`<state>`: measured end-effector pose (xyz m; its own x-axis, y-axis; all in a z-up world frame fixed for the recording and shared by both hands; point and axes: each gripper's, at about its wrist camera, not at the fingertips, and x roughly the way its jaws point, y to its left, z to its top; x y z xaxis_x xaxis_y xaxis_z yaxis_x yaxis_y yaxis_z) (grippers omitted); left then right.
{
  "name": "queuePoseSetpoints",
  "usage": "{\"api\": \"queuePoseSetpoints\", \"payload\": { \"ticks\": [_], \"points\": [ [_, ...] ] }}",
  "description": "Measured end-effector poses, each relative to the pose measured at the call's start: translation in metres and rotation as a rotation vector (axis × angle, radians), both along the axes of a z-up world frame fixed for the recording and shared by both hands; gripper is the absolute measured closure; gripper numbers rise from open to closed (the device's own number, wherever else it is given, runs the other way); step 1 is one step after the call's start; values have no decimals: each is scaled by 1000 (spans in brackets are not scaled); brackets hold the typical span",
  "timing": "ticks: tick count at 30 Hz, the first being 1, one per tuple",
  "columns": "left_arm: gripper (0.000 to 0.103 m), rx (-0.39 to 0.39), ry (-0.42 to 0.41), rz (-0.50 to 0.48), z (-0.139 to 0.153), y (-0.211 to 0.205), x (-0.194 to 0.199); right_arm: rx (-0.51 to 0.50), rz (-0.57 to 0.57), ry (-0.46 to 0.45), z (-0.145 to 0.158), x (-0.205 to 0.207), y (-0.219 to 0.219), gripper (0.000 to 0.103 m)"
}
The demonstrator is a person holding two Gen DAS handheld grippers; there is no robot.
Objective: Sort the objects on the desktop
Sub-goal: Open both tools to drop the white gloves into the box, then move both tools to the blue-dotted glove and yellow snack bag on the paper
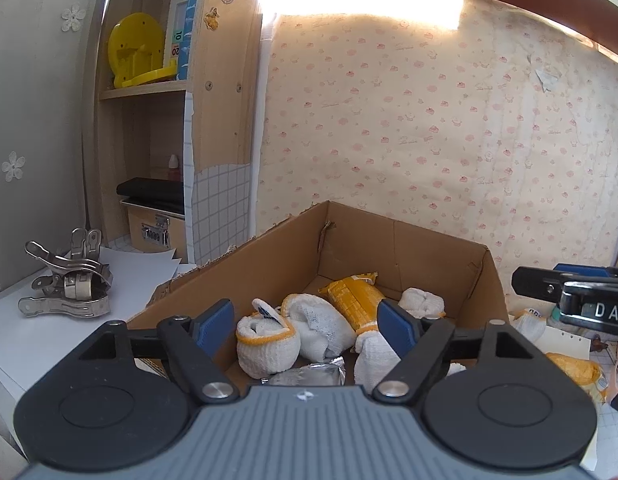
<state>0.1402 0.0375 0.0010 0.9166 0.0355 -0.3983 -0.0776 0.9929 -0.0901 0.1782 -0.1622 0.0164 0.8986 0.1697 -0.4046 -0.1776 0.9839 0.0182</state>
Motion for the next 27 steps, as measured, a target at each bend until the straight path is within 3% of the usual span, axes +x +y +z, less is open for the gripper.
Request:
{"api": "queuePoseSetpoints", "payload": {
  "ticks": [8,11,20,22,24,27],
  "points": [
    [19,-3,-26,-30,7,-14,-7,1,-82,0,-7,-20,-38,50],
    [18,-5,-36,-48,10,-23,-11,-8,-113,2,-12,-29,-54,39],
    [18,-3,-57,-144,16,-65,-20,-24,-206,49,-34,-53,-109,34],
    [18,3,-55,-172,15,-79,-21,-42,-220,63,-42,-55,-117,31],
    [17,8,-54,-192,14,-89,-21,-58,-221,78,-50,-55,-124,18],
    [17,12,-50,-214,12,-103,-20,-95,-209,103,-61,-52,-129,13]
  ]
}}
